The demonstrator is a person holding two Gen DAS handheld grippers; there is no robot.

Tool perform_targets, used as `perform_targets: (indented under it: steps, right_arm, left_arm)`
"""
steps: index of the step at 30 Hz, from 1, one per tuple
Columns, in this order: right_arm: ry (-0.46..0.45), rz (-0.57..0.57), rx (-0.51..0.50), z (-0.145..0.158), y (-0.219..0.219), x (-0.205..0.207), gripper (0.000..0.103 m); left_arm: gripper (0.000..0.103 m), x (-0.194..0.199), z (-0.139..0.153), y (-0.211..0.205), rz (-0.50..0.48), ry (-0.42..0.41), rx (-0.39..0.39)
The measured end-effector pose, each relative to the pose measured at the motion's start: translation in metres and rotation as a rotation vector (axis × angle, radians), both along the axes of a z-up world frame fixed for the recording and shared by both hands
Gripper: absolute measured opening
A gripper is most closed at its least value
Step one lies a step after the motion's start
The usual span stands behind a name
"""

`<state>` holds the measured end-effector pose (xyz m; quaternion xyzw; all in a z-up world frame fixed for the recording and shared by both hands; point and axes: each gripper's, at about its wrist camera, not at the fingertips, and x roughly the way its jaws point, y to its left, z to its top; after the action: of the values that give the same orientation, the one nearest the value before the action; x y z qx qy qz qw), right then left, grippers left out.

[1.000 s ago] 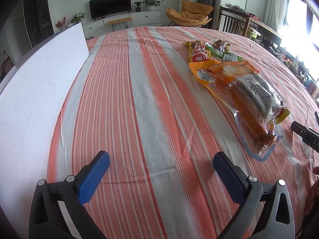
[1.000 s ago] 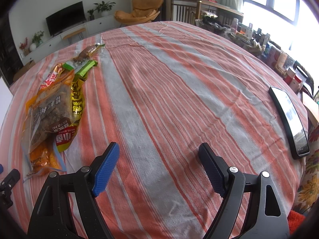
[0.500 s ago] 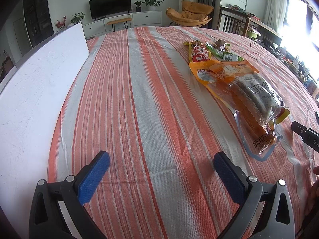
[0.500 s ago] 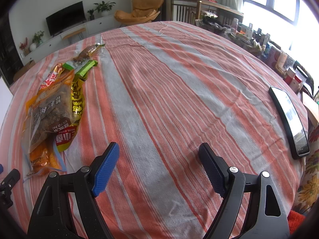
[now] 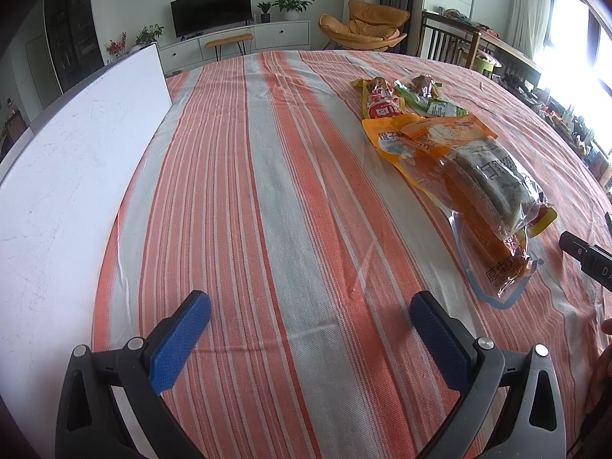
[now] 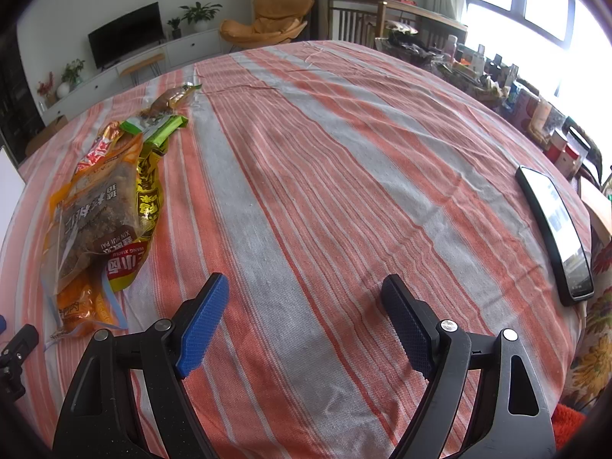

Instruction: Organize snacks

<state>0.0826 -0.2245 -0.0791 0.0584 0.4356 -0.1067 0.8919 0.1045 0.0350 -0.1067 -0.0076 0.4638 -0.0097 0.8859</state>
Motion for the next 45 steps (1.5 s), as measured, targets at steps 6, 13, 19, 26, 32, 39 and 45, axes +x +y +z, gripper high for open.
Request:
perform_targets:
  steps: [6,13,19,26,32,39,45]
  right_arm:
    - [0.000,0.000,0.000,0.000,0.000,0.000,0.085]
    - [0.000,0.001,0.000,0.000,0.000,0.000,0.085]
    - [0.000,0.001,0.000,0.000,0.000,0.000,0.085]
    - [0.000,0.003,0.001,0.000,0.000,0.000,0.085]
    - [0.000,0.003,0.001,0.001,0.000,-0.001,0.085]
    - [0.000,0.004,0.001,0.001,0.000,-0.001,0.085]
    - [0.000,0.004,0.001,0.001,0.000,-0.001,0.085]
  left_arm:
    - [0.101,0.012,0.040,-0.024,-0.064,0.015,-0.198]
    - [0.102,0.082,0.066,-0.103,-0.203,0.119,-0.160]
    - [0.103,0.133,0.035,-0.135,-0.101,0.228,-0.054]
    - [0.101,0.124,0.032,-0.136,-0.127,0.161,-0.025]
    - [0.035,0.103,0.042,-0.114,-0.207,0.121,-0.054]
    - [0.035,0.077,0.045,-0.062,-0.196,0.145,-0.029]
    - [0.086,0.075,0.066,-0.030,-0.169,0.173,-0.240]
